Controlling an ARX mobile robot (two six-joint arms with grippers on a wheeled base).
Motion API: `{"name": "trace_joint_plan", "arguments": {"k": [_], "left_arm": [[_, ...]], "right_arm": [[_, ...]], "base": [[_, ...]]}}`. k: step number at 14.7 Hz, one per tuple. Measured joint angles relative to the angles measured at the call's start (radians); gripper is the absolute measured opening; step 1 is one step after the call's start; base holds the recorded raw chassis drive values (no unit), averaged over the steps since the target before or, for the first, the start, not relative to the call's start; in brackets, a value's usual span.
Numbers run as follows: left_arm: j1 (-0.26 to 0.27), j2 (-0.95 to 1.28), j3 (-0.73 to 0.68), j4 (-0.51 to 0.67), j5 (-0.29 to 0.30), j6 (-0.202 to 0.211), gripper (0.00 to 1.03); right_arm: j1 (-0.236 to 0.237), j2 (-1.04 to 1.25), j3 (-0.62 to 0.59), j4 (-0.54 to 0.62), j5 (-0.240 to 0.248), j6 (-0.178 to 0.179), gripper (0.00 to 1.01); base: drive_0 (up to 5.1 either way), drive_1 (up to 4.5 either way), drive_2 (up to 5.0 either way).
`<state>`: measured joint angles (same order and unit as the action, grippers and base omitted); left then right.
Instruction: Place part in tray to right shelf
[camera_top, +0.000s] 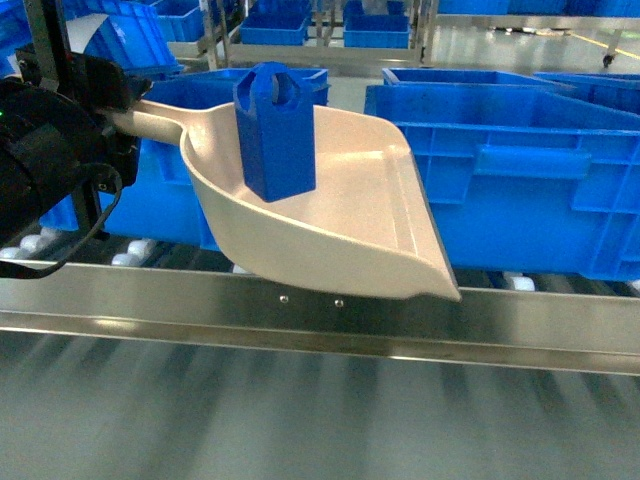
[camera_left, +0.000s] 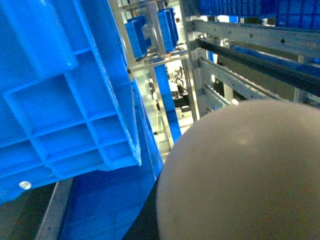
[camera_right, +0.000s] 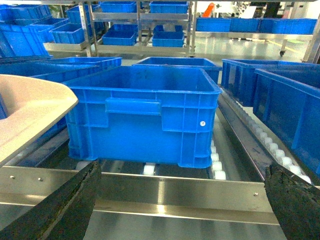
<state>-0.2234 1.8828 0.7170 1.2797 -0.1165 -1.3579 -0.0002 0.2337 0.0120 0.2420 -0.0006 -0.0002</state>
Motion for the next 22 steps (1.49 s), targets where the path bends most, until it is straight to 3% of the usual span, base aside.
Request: {"name": "trace_joint_plan", "arguments": {"k": [3, 11, 14, 22], "left_arm": [[-0.013, 0.000, -0.001, 0.000, 0.058, -0.012, 0.12], [-0.013, 0.000, -0.001, 0.000, 0.057, -0.016, 0.12], [-0.010, 0.000, -0.002, 0.001, 0.011, -0.016, 0.12], [-0.008, 0.000, -0.001, 0.000, 0.008, -0.004, 0.12]], "right_arm": [[0.000, 0.001, 0.000, -0.002, 0.000, 0.000, 0.98], [0.000, 0.000, 0.000, -0.002, 0.000, 0.000, 0.98], [0.000, -0.001, 0.000, 0.002, 0.000, 0.000, 0.98], [0.000, 0.000, 0.000, -0.002, 0.000, 0.000, 0.98]], "base": [[-0.1, 1.32, -1.5], [0.0, -0.50, 0.5], [0.0, -1.39, 1.4], [0.0, 0.00, 0.0]]}}
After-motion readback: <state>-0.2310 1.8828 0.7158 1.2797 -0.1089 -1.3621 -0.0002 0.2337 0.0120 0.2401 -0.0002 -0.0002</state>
